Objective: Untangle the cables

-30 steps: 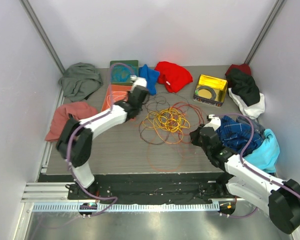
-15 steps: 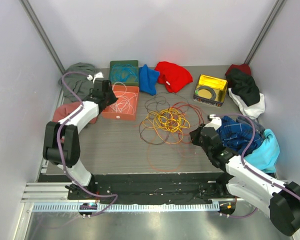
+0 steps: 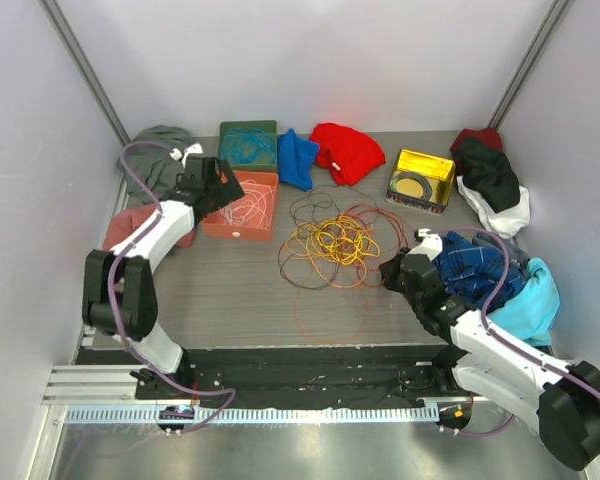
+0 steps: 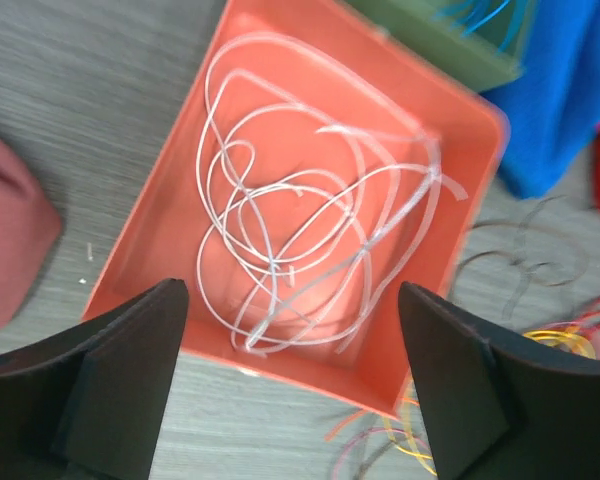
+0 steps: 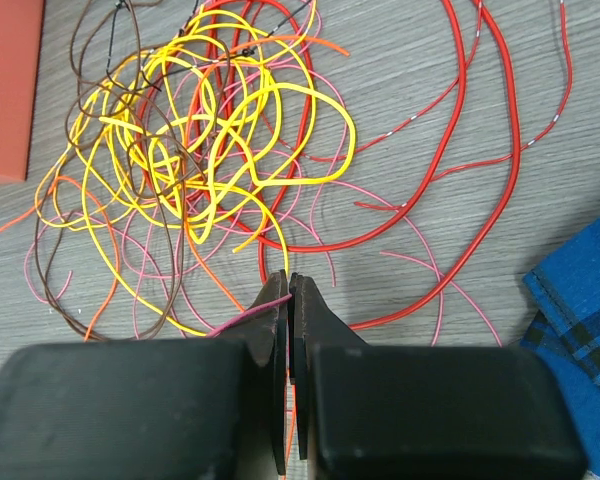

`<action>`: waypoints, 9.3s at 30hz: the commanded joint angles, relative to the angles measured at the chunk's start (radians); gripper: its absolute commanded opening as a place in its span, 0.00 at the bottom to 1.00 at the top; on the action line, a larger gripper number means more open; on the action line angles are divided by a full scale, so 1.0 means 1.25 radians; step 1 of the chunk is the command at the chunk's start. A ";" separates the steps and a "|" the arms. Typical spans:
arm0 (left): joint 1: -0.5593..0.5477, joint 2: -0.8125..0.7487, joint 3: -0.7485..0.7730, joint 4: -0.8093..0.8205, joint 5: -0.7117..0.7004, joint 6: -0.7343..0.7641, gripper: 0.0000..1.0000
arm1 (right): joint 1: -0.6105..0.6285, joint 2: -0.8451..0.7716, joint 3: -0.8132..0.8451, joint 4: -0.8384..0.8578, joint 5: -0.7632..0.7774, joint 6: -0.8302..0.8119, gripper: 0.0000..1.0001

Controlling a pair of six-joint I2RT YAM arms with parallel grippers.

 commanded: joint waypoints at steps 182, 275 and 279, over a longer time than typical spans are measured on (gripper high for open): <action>-0.523 -0.381 -0.506 0.815 -0.009 0.065 1.00 | 0.021 0.119 0.975 -0.394 -0.208 -0.080 0.01; -0.488 -0.023 0.889 -0.138 0.230 0.184 0.00 | 0.054 0.220 0.388 0.119 -0.204 -0.062 0.27; -0.488 -0.050 0.868 -0.148 0.175 0.216 0.00 | 0.055 0.185 0.372 0.054 -0.116 -0.062 0.01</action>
